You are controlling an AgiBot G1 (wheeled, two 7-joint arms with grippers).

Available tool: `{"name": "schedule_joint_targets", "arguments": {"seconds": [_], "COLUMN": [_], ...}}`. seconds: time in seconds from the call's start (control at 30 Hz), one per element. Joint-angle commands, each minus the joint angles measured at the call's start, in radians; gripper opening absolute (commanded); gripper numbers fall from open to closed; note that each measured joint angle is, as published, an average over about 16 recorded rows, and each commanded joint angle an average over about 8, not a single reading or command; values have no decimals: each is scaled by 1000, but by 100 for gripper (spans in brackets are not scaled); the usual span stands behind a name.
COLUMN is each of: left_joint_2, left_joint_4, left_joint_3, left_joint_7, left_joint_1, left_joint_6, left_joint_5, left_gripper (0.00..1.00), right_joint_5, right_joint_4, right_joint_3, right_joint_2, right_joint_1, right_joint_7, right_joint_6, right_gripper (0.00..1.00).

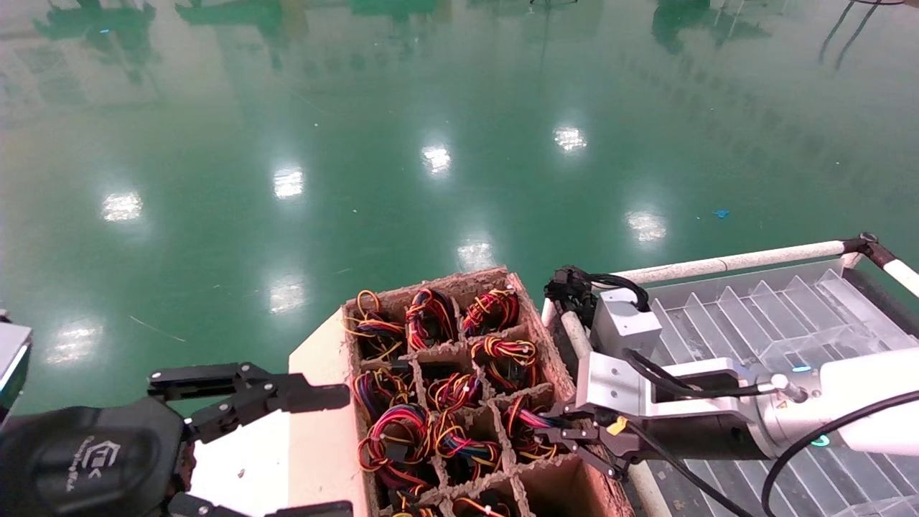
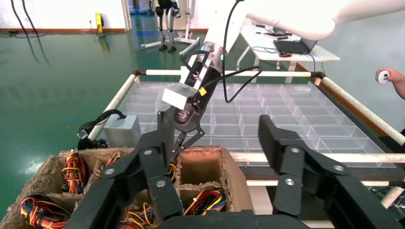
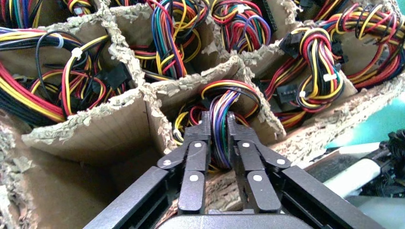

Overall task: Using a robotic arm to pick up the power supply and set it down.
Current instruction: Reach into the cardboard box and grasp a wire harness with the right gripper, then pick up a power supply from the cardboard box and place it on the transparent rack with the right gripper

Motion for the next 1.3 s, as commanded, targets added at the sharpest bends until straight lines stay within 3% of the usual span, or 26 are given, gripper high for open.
{"name": "schedule_joint_targets", "arguments": {"seconds": [0.03,0.27,0.53,0.87,1.3], "left_joint_2": [0,0,0,-1,-1], "left_joint_4": [0,0,0,0,0], "left_joint_3": [0,1,1,2,3], "left_joint_7": [0,0,1,1,1], "left_joint_1": [0,0,0,0,-1], "left_joint_6": [0,0,-1,-1,-1], "left_joint_5": [0,0,-1,-1,-2], "left_gripper": [100,100,100,100,100], "right_joint_5": [1,60,212,387,351], "right_joint_4": [1,16,40,70,-15], "right_joint_3": [1,33,123,246,264], "right_joint_2": [3,23,73,147,218], "right_joint_1": [1,4,21,137,349], "right_joint_7": [2,13,26,55,68], "right_joint_6": [0,-7,-11,-43,-135], "right_gripper": [0,0,0,0,0]}}
